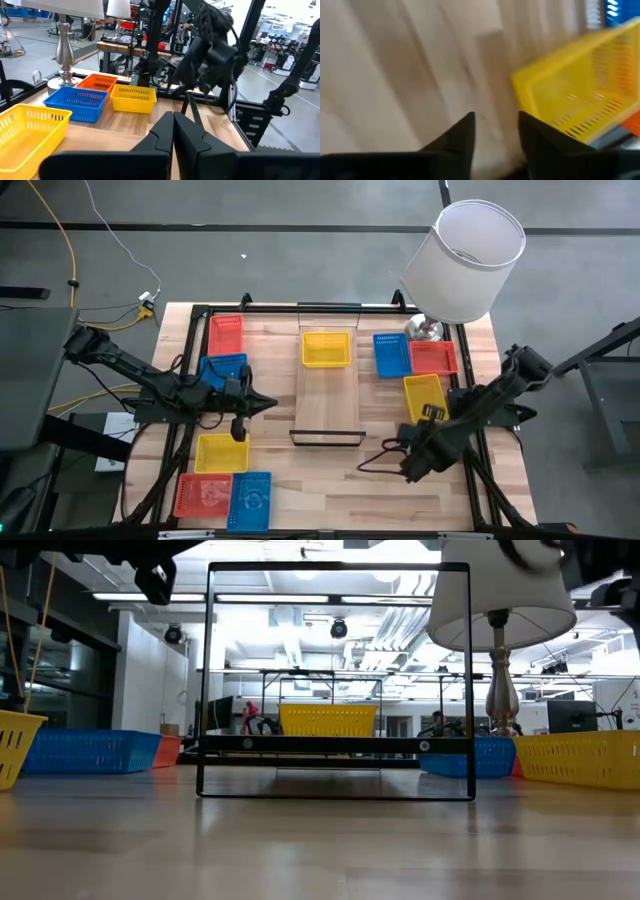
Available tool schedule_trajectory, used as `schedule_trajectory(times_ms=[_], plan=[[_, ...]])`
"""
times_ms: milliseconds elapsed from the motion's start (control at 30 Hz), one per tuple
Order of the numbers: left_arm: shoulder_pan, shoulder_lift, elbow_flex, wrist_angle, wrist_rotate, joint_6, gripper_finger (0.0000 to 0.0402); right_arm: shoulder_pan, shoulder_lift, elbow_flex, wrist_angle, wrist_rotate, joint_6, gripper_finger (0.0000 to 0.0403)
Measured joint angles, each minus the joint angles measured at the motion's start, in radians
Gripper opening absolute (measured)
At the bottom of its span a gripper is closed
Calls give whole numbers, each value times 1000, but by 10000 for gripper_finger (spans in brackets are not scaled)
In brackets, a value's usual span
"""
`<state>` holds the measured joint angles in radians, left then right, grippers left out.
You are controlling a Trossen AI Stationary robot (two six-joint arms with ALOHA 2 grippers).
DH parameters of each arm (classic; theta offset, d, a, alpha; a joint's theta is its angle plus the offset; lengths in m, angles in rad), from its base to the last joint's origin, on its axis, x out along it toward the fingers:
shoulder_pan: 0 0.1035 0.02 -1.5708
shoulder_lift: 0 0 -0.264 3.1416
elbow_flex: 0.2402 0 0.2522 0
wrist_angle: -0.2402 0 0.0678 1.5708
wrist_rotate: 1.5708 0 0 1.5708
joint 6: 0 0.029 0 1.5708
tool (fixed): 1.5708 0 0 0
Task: Stack baskets on shelf by color
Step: Stack the top yellow bin on top of the yellow bin on the shelf
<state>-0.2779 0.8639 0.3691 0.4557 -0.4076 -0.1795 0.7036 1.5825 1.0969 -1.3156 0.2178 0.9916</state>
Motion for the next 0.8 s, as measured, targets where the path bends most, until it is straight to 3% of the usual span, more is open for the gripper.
schedule_trajectory(times_ms=[133, 233, 467, 667, 800], plan=[[0, 0, 0, -2, 0, 0, 0, 3, 30, 0, -104, 34, -5, 203], [0, 0, 0, -2, 0, 0, 0, 3, 33, -3, -108, 54, -6, 223], [0, 0, 0, -4, 0, 0, 0, -16, 22, -167, 19, -10, -52, 220], [0, 0, 0, -5, -4, 0, 0, -16, 21, -230, 38, 67, -58, 207], [1, 0, 0, -10, -23, 0, 0, -18, 21, -275, 99, 59, -73, 196]])
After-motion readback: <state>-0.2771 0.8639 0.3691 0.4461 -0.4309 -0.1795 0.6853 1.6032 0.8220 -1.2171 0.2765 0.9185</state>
